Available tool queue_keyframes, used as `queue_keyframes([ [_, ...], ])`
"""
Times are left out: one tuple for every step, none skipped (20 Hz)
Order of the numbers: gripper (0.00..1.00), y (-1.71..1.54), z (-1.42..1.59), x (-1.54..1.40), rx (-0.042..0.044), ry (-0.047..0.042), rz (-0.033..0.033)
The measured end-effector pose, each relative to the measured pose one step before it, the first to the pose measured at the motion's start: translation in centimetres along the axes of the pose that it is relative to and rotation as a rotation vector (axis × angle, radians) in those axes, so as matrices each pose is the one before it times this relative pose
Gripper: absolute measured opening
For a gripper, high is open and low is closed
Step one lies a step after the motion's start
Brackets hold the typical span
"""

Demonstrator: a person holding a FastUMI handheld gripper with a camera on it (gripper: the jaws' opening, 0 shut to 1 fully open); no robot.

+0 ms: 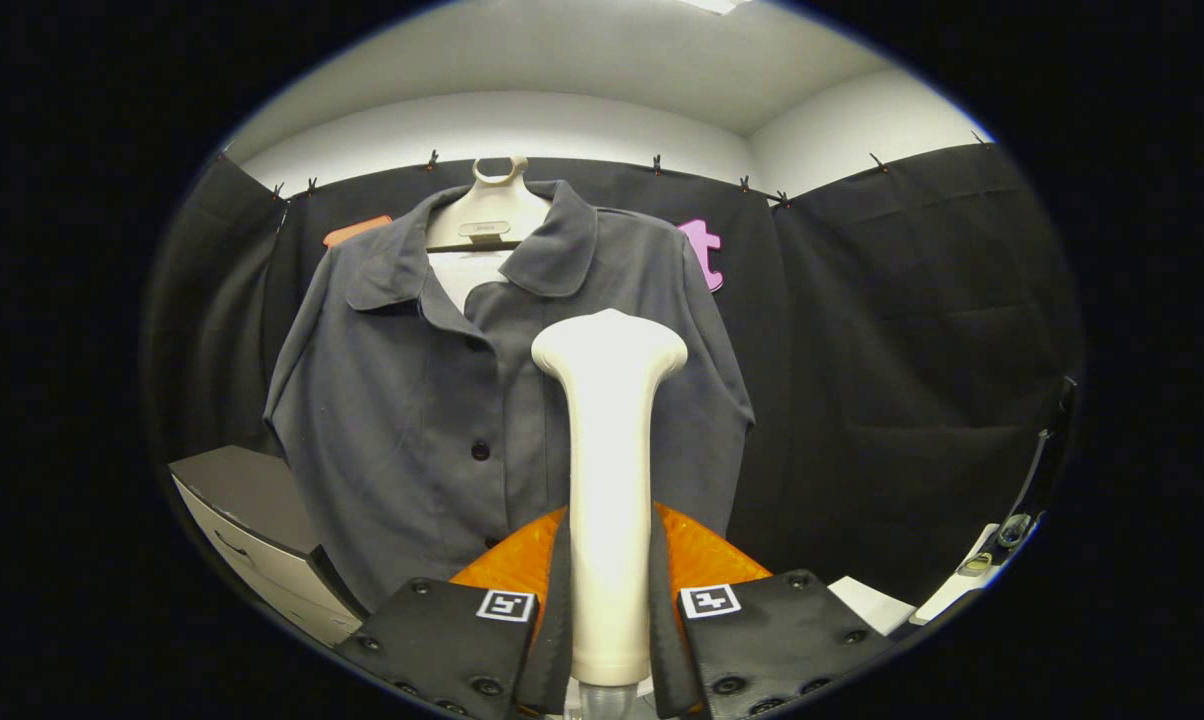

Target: Iron the clothes twice with a garment steamer, once on the left side and once on the right side.

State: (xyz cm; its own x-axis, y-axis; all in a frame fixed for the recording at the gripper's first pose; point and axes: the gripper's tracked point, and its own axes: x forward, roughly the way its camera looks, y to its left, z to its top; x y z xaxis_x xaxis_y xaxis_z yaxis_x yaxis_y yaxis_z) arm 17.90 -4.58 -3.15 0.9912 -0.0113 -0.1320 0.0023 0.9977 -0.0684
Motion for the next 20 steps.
queue_keyframes([
  [0.39, -0.073, -0.116, -0.024, -0.00559, 0.00070, -0.00257],
  [0.39, -0.069, -0.088, -0.059, -0.00690, 0.00067, -0.00156],
  [0.39, -0.059, -0.017, -0.028, -0.00336, -0.00309, -0.00034],
  [0.39, -0.086, -0.092, 0.052, -0.00476, 0.00049, -0.00024],
  [0.39, 0.011, -0.187, 0.144, -0.00150, 0.00260, -0.00012],
  [0.39, -0.031, -0.189, 0.048, -0.00137, 0.00449, -0.00067],
  [0.39, -0.042, -0.238, -0.145, -0.00146, 0.00366, -0.00115],
  [0.39, -0.025, -0.241, -0.071, -0.00215, 0.00378, -0.00119],
  [0.39, 0.015, -0.316, -0.162, -0.00319, 0.00262, 0.00030],
  [0.39, 0.003, -0.433, -0.142, -0.00470, 0.00386, 0.00074],
  [0.39, 0.022, -0.611, -0.064, -0.00764, 0.00865, 0.00033],
  [0.39, -0.110, -0.726, -0.190, -0.00834, 0.01131, -0.00084],
  [0.40, -0.083, -0.733, -0.129, -0.00488, 0.01166, -0.00200],
  [0.39, -0.052, -0.728, -0.293, 0.00037, 0.01322, -0.00154],
  [0.39, -0.039, -0.742, -0.157, 0.00418, 0.01260, 0.00111],
  [0.39, 0.078, -0.569, -0.037, 0.00552, 0.01067, 0.00192],
  [0.39, 0.003, -0.587, -0.127, 0.00188, 0.00973, 0.00249],
  [0.39, -0.012, -0.360, -0.129, -0.00054, 0.00672, 0.00098],
  [0.39, -0.096, -0.376, -0.083, -0.00210, 0.00475, -0.00173],
  [0.39, -0.042, -0.377, -0.073, -0.00310, 0.00503, -0.00245],
])
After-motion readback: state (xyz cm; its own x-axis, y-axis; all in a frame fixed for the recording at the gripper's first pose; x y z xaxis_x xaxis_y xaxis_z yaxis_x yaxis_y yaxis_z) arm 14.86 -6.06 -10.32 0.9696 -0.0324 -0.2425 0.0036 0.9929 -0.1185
